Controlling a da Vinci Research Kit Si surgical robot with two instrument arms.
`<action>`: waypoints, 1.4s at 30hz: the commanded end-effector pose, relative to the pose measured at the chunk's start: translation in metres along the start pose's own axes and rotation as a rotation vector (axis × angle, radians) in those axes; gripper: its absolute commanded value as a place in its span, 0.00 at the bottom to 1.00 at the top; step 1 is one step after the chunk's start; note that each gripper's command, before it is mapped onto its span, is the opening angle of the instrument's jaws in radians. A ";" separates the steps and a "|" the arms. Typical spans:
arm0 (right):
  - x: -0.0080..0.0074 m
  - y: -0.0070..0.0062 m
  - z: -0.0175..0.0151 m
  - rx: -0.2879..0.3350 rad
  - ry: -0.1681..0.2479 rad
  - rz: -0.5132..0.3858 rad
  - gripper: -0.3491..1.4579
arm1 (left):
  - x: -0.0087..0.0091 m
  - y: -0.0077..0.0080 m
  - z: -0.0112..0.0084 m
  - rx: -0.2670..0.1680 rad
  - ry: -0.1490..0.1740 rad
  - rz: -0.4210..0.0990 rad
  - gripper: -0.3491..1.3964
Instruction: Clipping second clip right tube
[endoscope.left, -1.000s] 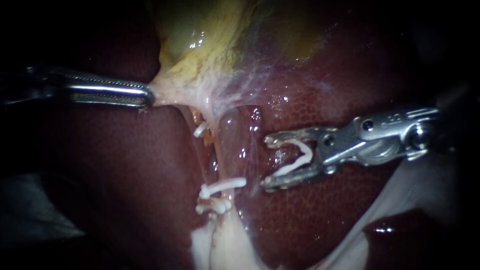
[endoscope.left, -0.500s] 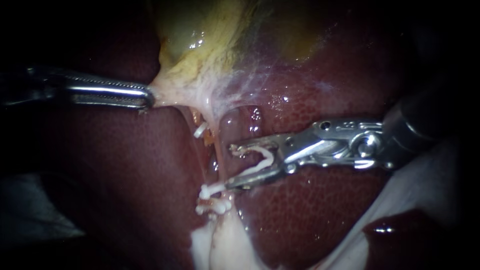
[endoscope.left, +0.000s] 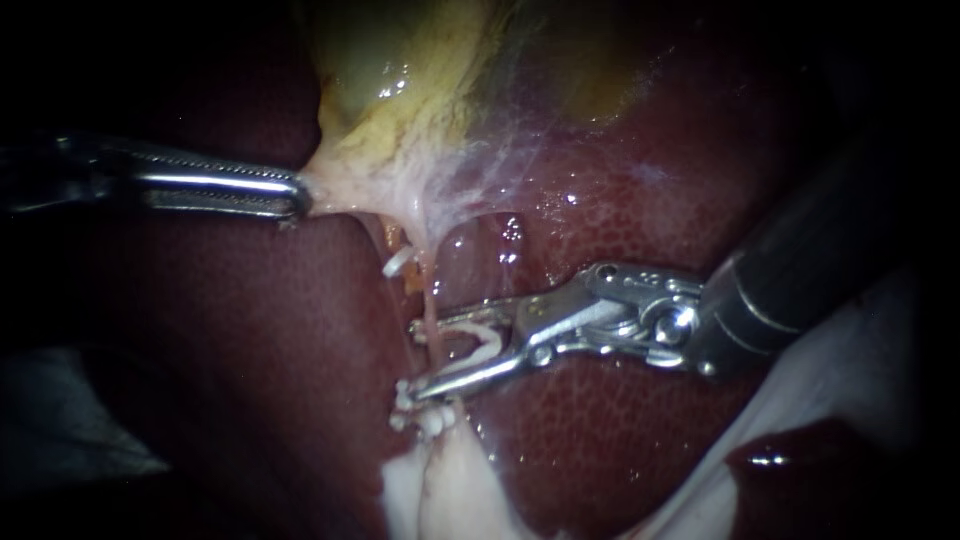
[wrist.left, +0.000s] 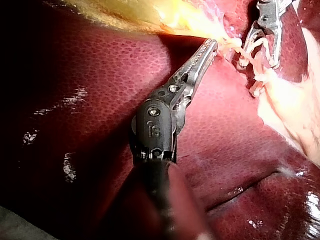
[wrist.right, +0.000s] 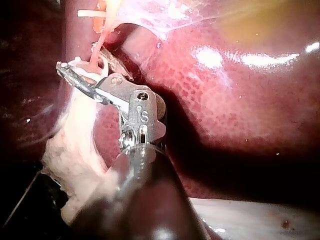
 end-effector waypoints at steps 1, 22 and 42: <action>-0.0002 -0.0001 0.0001 0.012 0.007 0.007 0.47 | 0.0000 0.0000 0.0000 0.001 0.000 0.000 0.00; 0.0011 -0.0021 0.0024 0.124 0.097 0.012 0.44 | 0.0001 0.0001 0.0002 0.002 0.000 0.000 0.00; 0.0016 -0.0027 0.0029 0.150 0.096 0.011 0.42 | 0.0001 0.0002 0.0003 0.003 0.000 0.000 0.00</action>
